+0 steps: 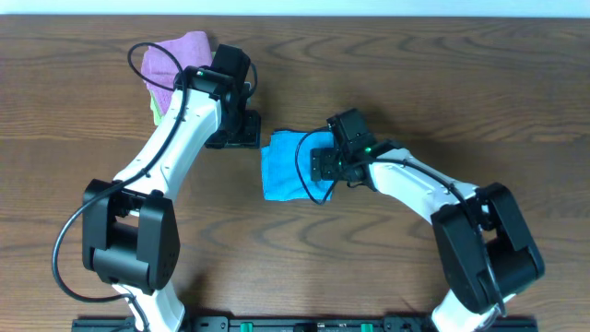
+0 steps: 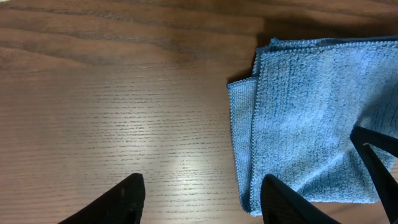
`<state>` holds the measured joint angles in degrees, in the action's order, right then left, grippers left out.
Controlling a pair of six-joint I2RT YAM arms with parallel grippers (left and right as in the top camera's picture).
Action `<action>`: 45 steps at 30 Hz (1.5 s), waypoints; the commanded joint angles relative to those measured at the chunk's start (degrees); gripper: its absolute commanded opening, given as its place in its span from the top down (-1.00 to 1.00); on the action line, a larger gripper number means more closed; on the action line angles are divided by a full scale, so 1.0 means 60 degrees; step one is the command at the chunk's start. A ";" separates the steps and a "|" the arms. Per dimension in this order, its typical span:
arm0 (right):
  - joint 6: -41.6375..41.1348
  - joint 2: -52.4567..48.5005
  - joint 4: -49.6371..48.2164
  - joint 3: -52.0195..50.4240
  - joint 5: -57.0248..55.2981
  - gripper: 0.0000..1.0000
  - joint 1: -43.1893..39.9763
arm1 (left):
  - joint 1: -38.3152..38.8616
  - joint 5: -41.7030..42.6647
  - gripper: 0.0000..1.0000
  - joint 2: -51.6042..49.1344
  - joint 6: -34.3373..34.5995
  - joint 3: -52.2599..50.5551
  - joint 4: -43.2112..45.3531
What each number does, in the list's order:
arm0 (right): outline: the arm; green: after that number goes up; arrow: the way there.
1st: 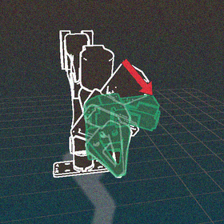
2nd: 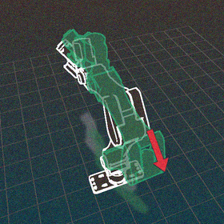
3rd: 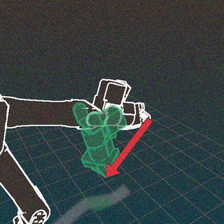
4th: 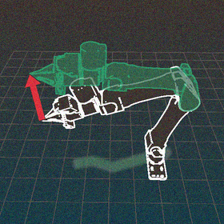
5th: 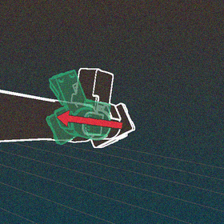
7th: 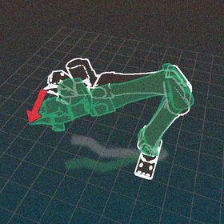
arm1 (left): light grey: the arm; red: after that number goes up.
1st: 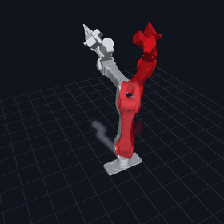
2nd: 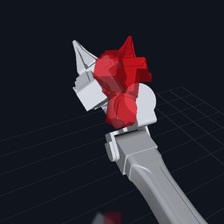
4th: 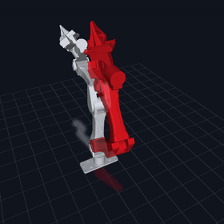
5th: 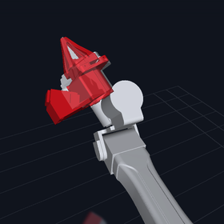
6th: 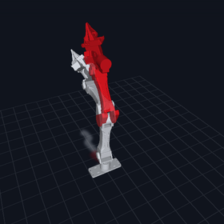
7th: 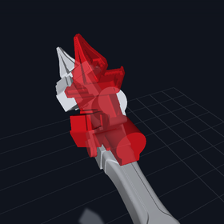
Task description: Fold the cloth
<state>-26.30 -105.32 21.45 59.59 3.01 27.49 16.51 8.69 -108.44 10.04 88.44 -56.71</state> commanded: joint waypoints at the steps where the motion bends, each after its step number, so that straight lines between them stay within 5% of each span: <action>1: -0.0036 0.0783 0.0146 0.0000 -0.0004 -0.93 -0.0091 | -0.0015 0.0066 -0.22 0.0168 -0.0204 0.0135 -0.0087; 7: -0.0189 0.3792 0.2656 -0.0004 -0.0659 -0.96 -0.0353 | -0.0015 0.0058 -0.21 0.0284 -0.0586 0.0135 -0.0408; 19: 0.1854 1.2764 0.6918 -0.0838 -0.2524 -0.98 -0.0554 | 0.0029 0.0069 -0.22 0.0426 -0.0601 0.0135 -0.0474; 24: 0.2175 1.5329 0.5952 -0.1752 -0.3370 -0.99 -0.0561 | 0.0215 0.0106 -0.23 0.0426 -0.0481 0.0135 -0.0474; 45: 0.2182 1.6134 0.7599 -0.2014 -0.3963 -0.98 -0.0634 | 0.1064 0.0160 -0.29 0.0426 -0.0098 0.0135 0.0033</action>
<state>-13.98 -8.67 65.71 47.79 -19.99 24.51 22.94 9.93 -107.24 9.21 88.44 -56.45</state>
